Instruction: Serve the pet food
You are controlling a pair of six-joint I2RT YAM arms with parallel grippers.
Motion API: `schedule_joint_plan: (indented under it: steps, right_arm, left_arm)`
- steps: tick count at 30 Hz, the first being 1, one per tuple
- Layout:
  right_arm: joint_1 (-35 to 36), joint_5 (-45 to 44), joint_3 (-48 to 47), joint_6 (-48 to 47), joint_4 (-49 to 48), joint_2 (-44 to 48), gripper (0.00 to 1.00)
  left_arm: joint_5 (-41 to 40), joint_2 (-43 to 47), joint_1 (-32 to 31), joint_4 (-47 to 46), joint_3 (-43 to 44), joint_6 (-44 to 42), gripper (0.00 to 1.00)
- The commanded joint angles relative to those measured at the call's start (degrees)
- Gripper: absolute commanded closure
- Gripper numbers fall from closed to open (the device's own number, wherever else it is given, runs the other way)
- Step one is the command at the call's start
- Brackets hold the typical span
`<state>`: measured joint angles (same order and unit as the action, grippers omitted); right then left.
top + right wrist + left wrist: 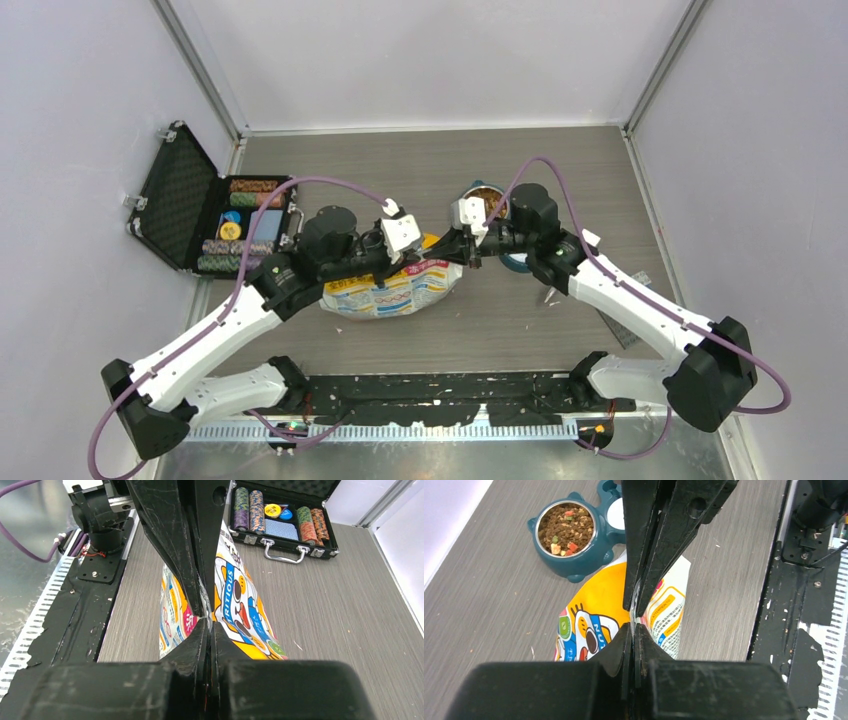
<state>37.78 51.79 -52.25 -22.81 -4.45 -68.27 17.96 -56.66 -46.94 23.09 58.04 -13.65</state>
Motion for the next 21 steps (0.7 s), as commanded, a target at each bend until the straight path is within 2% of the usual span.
schedule_joint_plan:
  steps: [1, 5, 8, 12, 21]
  right_arm:
    - [0.9, -4.4, -1.4, 2.9, -4.3, 1.7, 0.95]
    - [0.9, -14.1, 0.3, 9.9, -5.8, 4.5, 0.95]
    - [0.8, -21.0, 2.1, 12.0, -5.6, 7.3, 0.95]
    - [0.2, -25.8, 3.5, 12.2, -4.1, 9.9, 0.95]
    - [-1.9, -27.8, 4.7, 12.2, -2.0, 13.4, 0.95]
  left_arm:
    - [-4.6, 1.6, -0.7, -3.0, 3.0, -1.6, 1.0]
    - [-23.8, 3.0, -0.7, -2.5, 1.0, -1.5, 1.0]
    - [-31.7, 4.1, 0.0, -1.5, -1.0, -2.2, 1.0]
    - [-32.1, 6.7, 4.2, -1.2, -3.7, -0.9, 1.0]
    - [-31.3, 10.9, 12.5, -2.7, -9.1, -0.1, 1.0]
